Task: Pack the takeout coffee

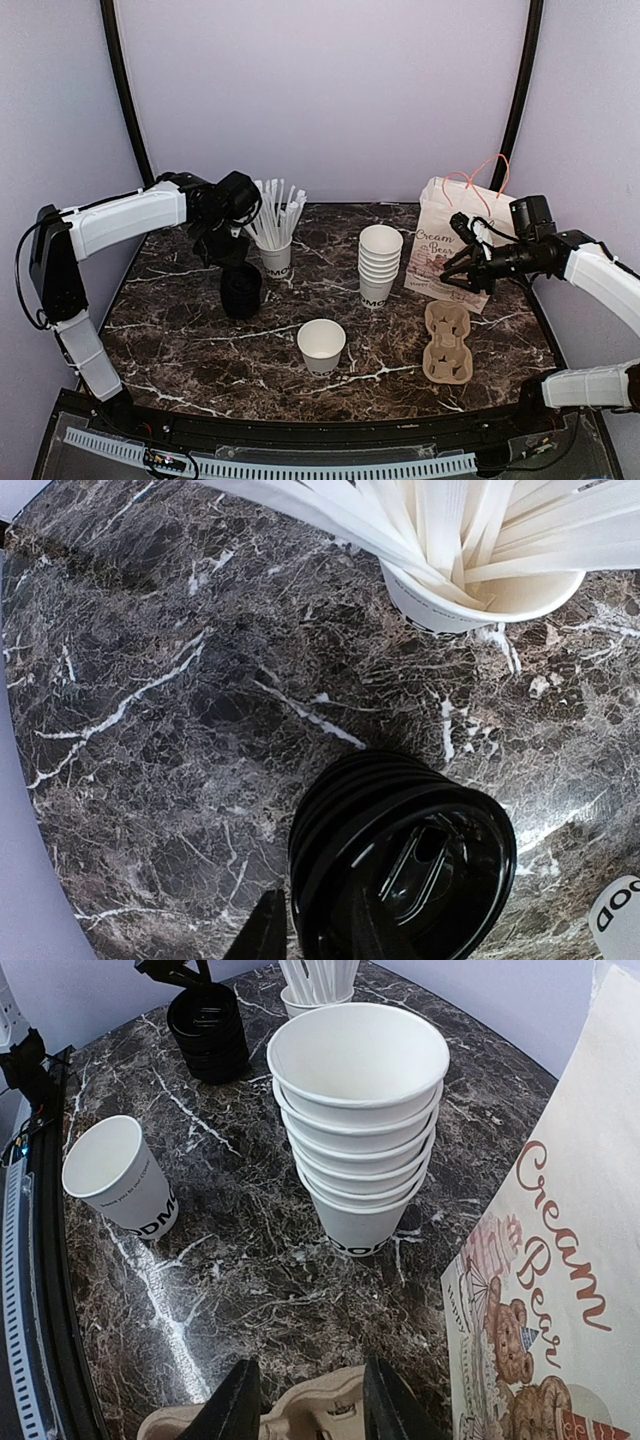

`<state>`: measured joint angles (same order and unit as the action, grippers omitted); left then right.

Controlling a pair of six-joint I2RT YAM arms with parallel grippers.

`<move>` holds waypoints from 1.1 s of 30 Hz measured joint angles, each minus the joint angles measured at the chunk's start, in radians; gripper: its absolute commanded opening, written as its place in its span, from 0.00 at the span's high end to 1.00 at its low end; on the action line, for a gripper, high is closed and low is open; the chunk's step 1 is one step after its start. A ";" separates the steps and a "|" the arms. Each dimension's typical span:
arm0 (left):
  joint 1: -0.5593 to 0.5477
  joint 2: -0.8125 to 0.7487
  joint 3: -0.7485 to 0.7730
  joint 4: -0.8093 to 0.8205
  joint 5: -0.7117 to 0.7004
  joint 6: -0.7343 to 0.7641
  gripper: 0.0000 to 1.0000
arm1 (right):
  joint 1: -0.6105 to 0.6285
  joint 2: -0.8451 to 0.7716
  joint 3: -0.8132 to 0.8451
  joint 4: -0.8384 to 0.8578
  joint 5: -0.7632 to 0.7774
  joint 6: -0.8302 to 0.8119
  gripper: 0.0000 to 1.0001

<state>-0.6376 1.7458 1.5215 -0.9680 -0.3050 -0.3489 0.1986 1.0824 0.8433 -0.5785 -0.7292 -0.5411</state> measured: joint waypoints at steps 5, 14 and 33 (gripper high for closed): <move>0.000 0.012 0.000 0.000 -0.002 0.000 0.78 | 0.000 0.000 0.000 0.003 0.000 0.000 0.63; 0.000 0.034 0.000 -0.018 -0.018 0.000 0.86 | 0.000 0.000 0.000 0.003 0.000 0.000 0.63; 0.000 0.002 0.034 -0.044 -0.053 0.002 0.88 | 0.000 0.000 0.000 0.003 0.000 0.000 0.63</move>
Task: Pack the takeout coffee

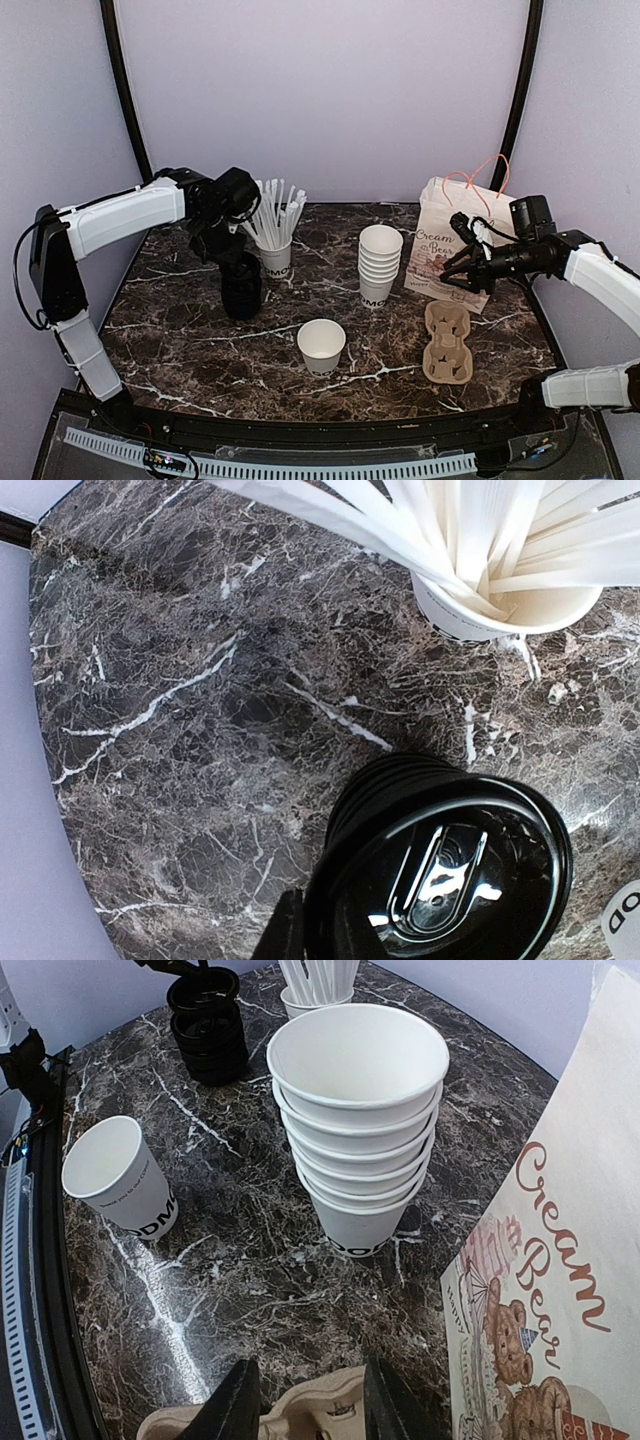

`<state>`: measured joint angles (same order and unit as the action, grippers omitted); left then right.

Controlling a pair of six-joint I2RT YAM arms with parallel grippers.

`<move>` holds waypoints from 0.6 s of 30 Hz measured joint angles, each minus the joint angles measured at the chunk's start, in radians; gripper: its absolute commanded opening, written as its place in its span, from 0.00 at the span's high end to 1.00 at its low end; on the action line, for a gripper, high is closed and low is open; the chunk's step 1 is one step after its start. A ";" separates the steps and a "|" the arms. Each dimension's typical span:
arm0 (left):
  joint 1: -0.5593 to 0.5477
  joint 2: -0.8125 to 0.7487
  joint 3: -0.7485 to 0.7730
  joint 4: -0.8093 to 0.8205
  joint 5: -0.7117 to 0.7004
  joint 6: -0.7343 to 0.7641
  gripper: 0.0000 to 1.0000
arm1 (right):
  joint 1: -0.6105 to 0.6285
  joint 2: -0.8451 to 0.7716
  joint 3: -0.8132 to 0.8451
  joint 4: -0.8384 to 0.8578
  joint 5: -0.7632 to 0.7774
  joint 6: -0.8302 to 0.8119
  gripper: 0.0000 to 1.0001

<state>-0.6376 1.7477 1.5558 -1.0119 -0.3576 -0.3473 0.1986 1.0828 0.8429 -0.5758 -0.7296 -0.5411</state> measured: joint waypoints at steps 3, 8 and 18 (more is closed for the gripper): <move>0.000 -0.005 0.000 0.000 0.003 0.002 0.88 | 0.000 0.000 0.000 0.000 -0.001 0.000 0.63; 0.000 -0.041 0.001 0.030 0.055 0.026 0.88 | 0.000 0.014 0.023 -0.027 -0.027 0.004 0.61; 0.000 -0.169 0.049 0.168 0.302 0.086 0.87 | 0.073 0.116 0.389 -0.198 -0.124 0.007 0.49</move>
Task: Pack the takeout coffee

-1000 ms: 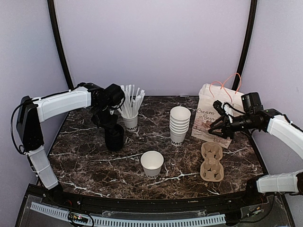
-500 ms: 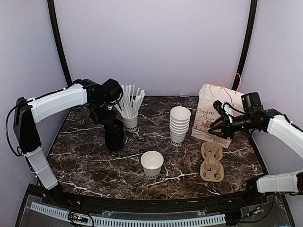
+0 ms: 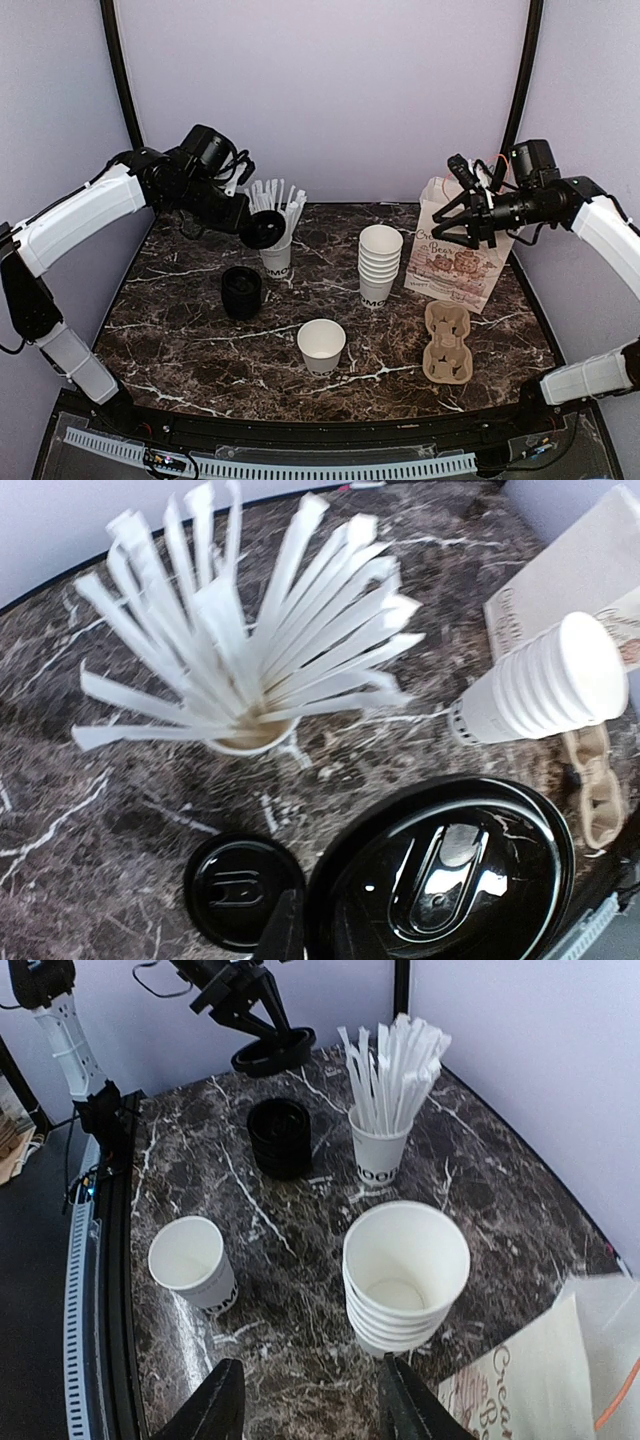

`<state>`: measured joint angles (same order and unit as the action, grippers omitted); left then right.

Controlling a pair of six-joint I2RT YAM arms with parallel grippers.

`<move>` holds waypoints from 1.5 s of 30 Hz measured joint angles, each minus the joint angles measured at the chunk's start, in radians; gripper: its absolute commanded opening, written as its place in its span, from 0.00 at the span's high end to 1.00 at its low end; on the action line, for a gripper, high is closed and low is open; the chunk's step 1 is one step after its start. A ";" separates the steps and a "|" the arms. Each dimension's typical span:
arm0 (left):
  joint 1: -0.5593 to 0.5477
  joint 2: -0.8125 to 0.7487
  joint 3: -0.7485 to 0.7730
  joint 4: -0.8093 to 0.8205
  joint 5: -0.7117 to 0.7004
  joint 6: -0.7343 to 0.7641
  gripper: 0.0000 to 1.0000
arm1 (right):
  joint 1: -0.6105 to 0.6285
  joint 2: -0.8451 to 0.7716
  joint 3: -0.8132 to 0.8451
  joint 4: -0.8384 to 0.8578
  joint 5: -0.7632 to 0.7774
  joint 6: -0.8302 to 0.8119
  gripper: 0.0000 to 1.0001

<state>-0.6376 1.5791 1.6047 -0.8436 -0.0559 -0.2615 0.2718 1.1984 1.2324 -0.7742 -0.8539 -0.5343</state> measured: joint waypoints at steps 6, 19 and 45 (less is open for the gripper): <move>0.000 -0.047 -0.001 0.169 0.262 -0.038 0.87 | 0.117 0.124 0.188 0.026 -0.067 0.097 0.44; 0.000 -0.238 -0.370 0.855 0.626 -0.333 0.87 | 0.378 0.365 0.458 0.108 0.025 0.313 0.28; 0.001 -0.202 -0.533 1.385 0.787 -0.689 0.87 | 0.678 0.488 0.741 0.063 0.526 0.263 0.10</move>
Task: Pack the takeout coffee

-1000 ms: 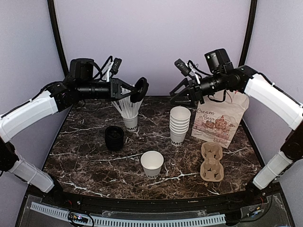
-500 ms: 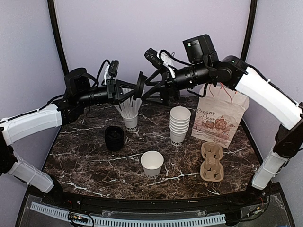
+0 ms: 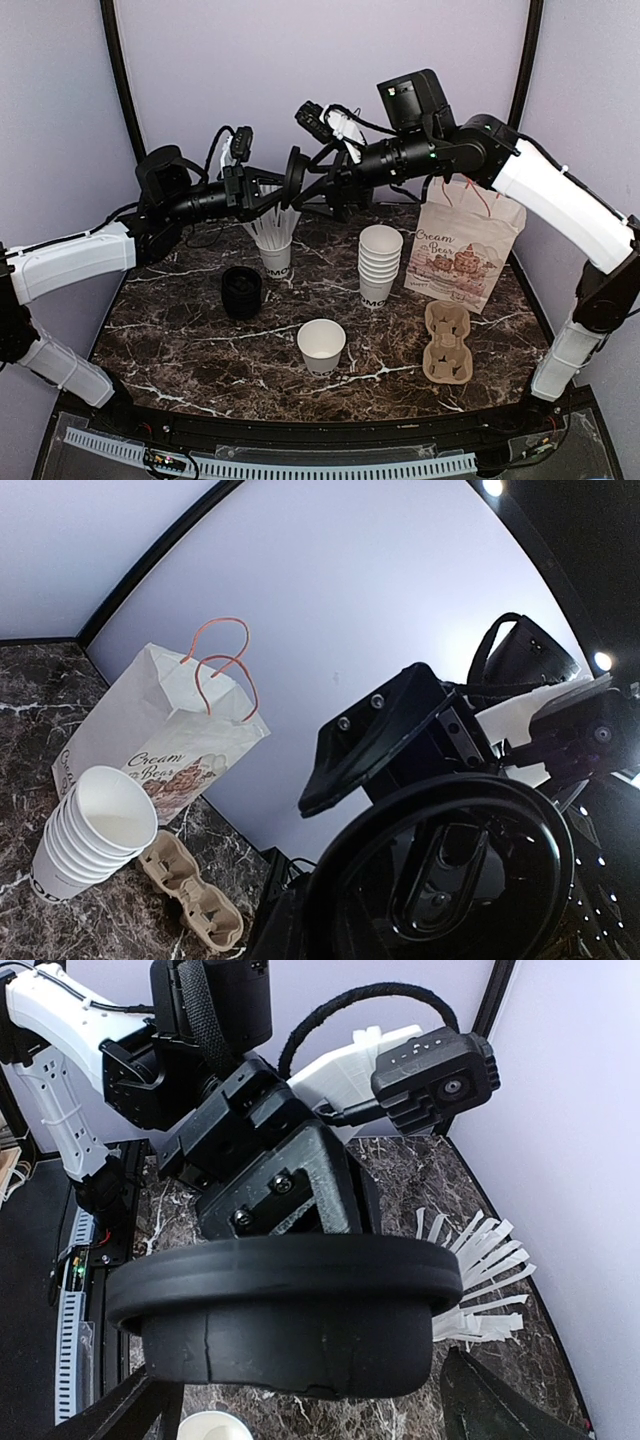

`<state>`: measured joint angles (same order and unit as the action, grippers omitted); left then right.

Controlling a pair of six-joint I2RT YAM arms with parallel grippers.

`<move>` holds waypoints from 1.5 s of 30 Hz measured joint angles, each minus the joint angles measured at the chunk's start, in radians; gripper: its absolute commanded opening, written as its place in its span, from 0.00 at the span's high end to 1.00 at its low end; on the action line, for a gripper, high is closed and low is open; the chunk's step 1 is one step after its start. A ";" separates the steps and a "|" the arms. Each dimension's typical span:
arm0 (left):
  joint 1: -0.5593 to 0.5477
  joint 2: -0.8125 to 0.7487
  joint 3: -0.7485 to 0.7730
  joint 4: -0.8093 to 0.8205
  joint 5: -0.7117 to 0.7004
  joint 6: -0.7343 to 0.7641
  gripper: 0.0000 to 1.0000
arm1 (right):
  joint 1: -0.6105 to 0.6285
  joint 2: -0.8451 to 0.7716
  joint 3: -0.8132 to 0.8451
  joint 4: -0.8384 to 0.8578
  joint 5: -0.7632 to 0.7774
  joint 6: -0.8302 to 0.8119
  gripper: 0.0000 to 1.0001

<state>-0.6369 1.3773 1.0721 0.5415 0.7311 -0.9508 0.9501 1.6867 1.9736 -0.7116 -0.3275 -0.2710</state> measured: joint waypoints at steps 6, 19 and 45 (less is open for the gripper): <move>0.000 0.011 -0.016 0.045 0.011 -0.033 0.87 | 0.000 0.000 0.003 0.000 0.018 0.004 0.09; 0.000 0.046 -0.031 0.108 0.039 -0.085 0.87 | 0.002 0.000 0.039 -0.003 0.011 0.021 0.04; 0.000 0.045 -0.043 0.084 0.032 -0.072 0.45 | 0.012 0.009 0.027 0.003 0.079 0.025 0.27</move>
<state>-0.6365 1.4227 1.0286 0.6258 0.7631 -1.0225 0.9623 1.6955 2.0010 -0.7086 -0.2481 -0.2459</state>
